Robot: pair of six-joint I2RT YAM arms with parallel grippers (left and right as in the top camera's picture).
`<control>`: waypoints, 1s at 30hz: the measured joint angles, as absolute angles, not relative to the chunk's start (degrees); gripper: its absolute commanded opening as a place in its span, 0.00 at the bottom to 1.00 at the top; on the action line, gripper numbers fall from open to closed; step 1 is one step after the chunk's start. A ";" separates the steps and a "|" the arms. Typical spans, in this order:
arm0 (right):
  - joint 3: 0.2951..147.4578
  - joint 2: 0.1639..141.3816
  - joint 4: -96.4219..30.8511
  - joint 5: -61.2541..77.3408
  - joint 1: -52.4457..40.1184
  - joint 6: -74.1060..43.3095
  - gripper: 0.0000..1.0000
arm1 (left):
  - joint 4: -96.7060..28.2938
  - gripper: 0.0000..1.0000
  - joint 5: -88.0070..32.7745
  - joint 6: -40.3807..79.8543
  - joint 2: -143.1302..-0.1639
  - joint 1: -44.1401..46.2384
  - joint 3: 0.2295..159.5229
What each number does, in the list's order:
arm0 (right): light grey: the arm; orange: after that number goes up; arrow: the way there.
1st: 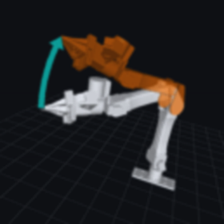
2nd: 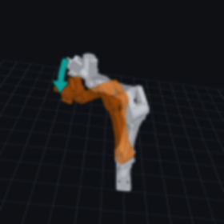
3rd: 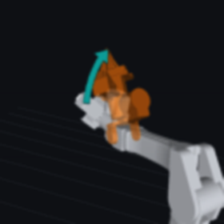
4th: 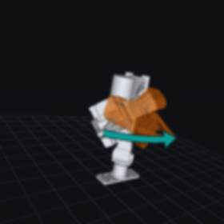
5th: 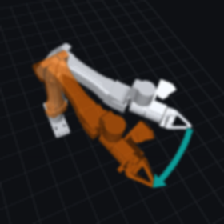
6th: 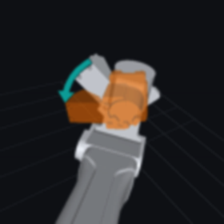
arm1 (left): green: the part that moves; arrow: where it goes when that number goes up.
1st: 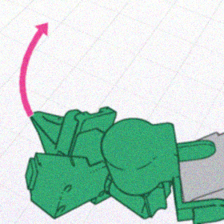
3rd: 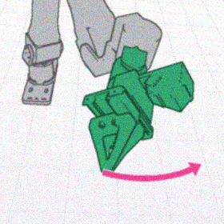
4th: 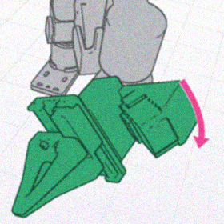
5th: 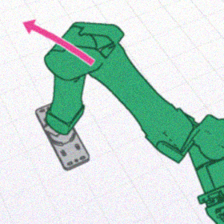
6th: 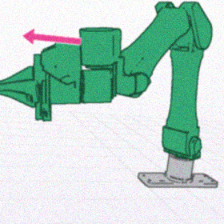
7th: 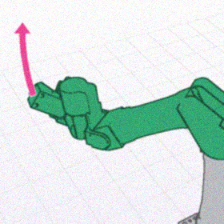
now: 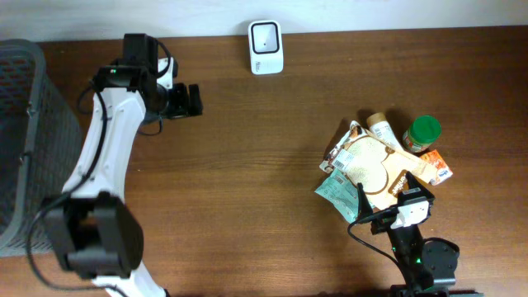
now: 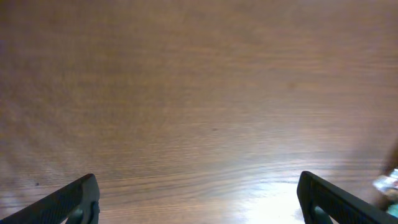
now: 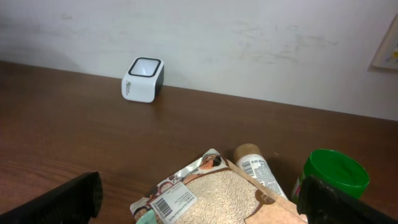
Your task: Scan the item barcode
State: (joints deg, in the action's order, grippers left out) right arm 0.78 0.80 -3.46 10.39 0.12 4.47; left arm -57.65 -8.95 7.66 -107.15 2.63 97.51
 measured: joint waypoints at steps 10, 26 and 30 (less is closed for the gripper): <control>0.78 0.80 -3.46 10.39 0.12 4.45 0.98 | -57.63 0.99 -8.97 7.66 -90.87 3.42 97.45; 0.78 0.80 -3.44 10.37 0.12 4.49 0.98 | -21.32 0.99 5.26 7.64 -43.83 2.76 45.15; 0.78 0.82 -3.42 10.39 0.12 4.47 0.98 | -8.82 0.99 5.32 7.51 -32.73 0.91 30.13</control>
